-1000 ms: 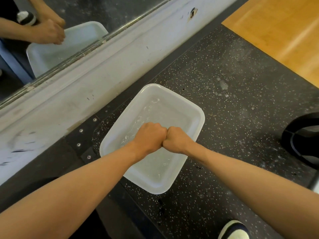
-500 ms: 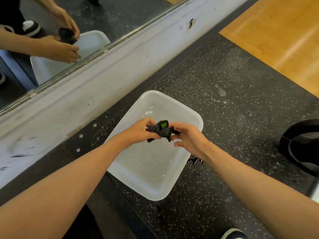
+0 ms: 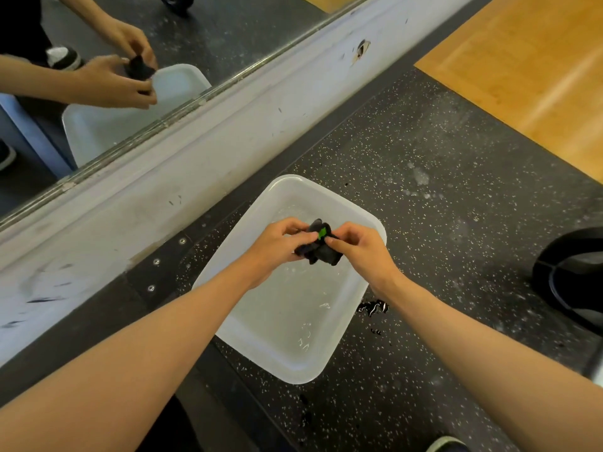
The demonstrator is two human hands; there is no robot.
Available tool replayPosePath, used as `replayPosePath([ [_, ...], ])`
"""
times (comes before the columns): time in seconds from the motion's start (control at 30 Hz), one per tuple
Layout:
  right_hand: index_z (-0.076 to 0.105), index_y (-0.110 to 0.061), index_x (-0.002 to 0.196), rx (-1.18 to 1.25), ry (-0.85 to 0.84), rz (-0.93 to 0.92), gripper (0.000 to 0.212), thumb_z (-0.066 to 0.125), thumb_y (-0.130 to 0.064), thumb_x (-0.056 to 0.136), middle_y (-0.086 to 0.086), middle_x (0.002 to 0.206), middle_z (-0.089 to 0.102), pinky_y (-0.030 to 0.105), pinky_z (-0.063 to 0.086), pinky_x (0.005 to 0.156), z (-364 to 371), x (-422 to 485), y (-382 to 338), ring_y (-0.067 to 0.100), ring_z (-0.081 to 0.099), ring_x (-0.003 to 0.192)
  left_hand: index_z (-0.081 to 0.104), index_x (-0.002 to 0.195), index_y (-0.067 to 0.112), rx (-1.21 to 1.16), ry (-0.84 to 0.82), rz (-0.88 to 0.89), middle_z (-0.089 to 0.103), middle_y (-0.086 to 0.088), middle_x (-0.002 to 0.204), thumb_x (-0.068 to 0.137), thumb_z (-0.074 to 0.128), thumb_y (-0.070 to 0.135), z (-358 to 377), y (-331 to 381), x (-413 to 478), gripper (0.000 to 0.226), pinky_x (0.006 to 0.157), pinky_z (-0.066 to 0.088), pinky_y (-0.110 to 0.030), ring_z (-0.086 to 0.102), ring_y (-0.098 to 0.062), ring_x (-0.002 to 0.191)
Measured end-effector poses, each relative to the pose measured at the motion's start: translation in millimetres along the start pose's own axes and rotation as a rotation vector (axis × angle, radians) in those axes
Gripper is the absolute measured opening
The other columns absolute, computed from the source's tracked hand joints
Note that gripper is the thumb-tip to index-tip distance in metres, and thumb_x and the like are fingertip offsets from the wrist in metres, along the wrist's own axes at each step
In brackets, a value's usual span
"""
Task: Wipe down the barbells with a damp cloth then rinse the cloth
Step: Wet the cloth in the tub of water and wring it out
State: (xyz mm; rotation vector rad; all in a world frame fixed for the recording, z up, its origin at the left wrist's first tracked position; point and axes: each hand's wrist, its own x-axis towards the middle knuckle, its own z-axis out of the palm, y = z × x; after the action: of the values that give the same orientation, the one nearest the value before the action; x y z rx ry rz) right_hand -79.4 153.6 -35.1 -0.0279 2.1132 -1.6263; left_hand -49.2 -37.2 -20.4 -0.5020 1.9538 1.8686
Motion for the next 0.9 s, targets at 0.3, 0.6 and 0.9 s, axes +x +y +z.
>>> replayPosePath([
  [0.3, 0.059, -0.006, 0.084, 0.065, 0.099, 0.063, 0.012, 0.064, -0.006, 0.095, 0.014, 0.086, 0.073, 0.033, 0.051, 0.075, 7.7, -1.7, -0.8, 0.020, 0.064, 0.077, 0.059, 0.097, 0.015, -0.114, 0.072, -0.076, 0.070, -0.006, 0.105, 0.101, 0.061, 0.023, -0.6, -0.7, 4.9, 0.009, 0.094, 0.057, -0.048, 0.069, -0.025, 0.104],
  [0.6, 0.053, -0.013, 0.079, 0.042, 0.110, 0.099, 0.021, 0.059, -0.011, 0.099, 0.003, 0.075, 0.063, 0.022, 0.042, 0.062, 11.1, -9.0, -10.2, 0.008, 0.059, 0.068, 0.064, 0.092, 0.011, 0.030, 0.271, 0.023, 0.070, -0.009, 0.097, 0.094, 0.068, 0.008, 6.5, -4.6, 6.1, 0.005, 0.096, 0.054, -0.044, 0.068, -0.025, 0.093],
  [0.9, 0.045, -0.020, 0.075, 0.228, 0.472, 0.002, 0.022, 0.053, -0.015, 0.096, 0.000, 0.075, 0.060, 0.052, 0.053, 0.084, 4.1, 1.9, -36.7, 0.023, 0.063, 0.078, 0.051, 0.118, 0.011, -0.854, 0.440, -0.192, 0.051, -0.009, 0.083, 0.105, 0.046, 0.016, -10.4, 15.2, 3.5, 0.015, 0.075, 0.055, -0.039, 0.057, -0.024, 0.071],
])
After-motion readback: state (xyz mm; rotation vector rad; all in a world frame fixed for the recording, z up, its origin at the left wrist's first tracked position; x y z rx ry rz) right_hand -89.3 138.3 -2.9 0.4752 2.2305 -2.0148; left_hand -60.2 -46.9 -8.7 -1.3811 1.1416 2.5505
